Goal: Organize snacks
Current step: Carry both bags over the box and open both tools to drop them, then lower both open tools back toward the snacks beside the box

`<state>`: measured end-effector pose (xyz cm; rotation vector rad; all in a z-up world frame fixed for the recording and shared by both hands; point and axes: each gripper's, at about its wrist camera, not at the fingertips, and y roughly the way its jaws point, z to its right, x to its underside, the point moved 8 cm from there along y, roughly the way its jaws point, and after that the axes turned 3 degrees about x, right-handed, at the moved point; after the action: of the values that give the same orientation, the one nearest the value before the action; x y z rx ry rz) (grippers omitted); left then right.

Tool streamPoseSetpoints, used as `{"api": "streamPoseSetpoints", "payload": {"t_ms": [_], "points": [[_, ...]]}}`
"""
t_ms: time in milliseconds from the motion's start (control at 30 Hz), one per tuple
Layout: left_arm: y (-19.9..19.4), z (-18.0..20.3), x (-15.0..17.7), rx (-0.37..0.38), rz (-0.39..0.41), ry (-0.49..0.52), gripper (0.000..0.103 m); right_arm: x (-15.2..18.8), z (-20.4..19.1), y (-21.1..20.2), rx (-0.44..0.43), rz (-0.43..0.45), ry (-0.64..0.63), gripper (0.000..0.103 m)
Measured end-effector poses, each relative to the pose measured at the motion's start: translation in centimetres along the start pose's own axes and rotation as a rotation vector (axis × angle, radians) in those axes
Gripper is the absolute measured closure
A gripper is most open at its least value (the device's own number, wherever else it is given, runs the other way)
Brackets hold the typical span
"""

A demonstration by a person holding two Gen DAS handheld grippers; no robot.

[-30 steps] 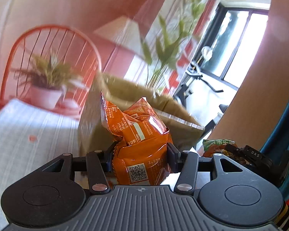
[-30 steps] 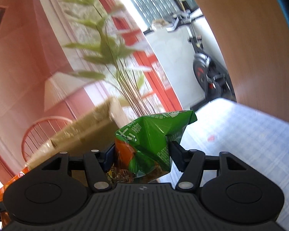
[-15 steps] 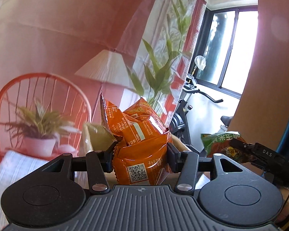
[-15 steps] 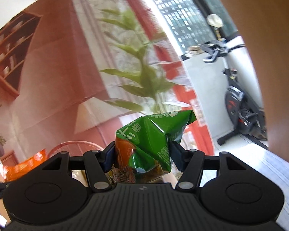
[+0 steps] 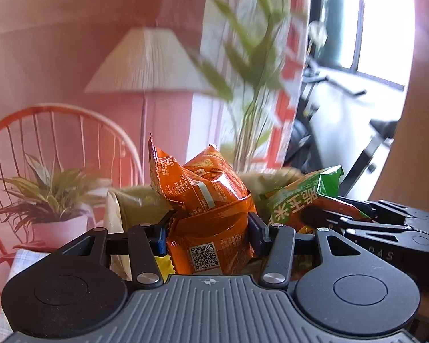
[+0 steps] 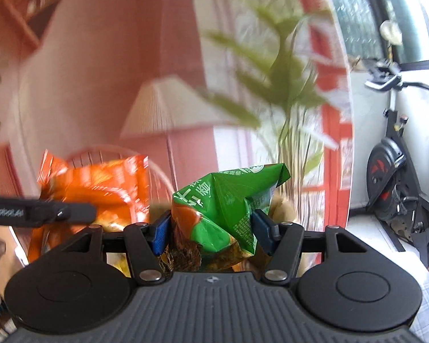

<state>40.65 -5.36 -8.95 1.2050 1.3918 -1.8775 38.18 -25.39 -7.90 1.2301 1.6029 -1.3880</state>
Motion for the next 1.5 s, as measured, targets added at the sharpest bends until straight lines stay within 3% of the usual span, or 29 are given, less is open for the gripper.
{"api": "streamPoseSetpoints", "payload": {"t_ms": [133,200,267,400,833,1133,1367,1500], "points": [[1.8,0.0,0.5,-0.001,-0.041,0.018,0.046,1.3,-0.1,2.2,-0.004,-0.065,-0.023,0.041],[2.3,0.1,0.4,0.028,-0.058,0.009,0.036,1.8,-0.1,3.1,-0.015,-0.102,-0.029,0.039],[2.5,0.0,0.2,0.004,-0.059,0.024,0.027,2.0,0.1,3.4,-0.007,-0.111,-0.032,0.036],[1.9,0.2,-0.2,-0.014,-0.037,0.054,0.027,1.8,0.5,2.2,-0.001,-0.090,-0.016,0.024],[-4.2,-0.9,0.4,0.011,0.011,-0.018,0.027,1.7,1.7,-3.5,0.000,-0.043,0.066,0.023],[-8.6,-1.3,1.6,0.002,0.007,-0.047,0.026,2.6,0.1,-7.7,-0.024,-0.047,0.033,0.023],[-11.6,-1.9,4.6,-0.049,-0.009,-0.026,0.026,4.5,-0.2,-10.7,-0.024,-0.058,0.050,0.023],[-12.5,-2.5,7.0,-0.058,-0.027,-0.072,0.026,6.3,-0.1,-12.1,-0.012,-0.082,0.035,0.023]]}}
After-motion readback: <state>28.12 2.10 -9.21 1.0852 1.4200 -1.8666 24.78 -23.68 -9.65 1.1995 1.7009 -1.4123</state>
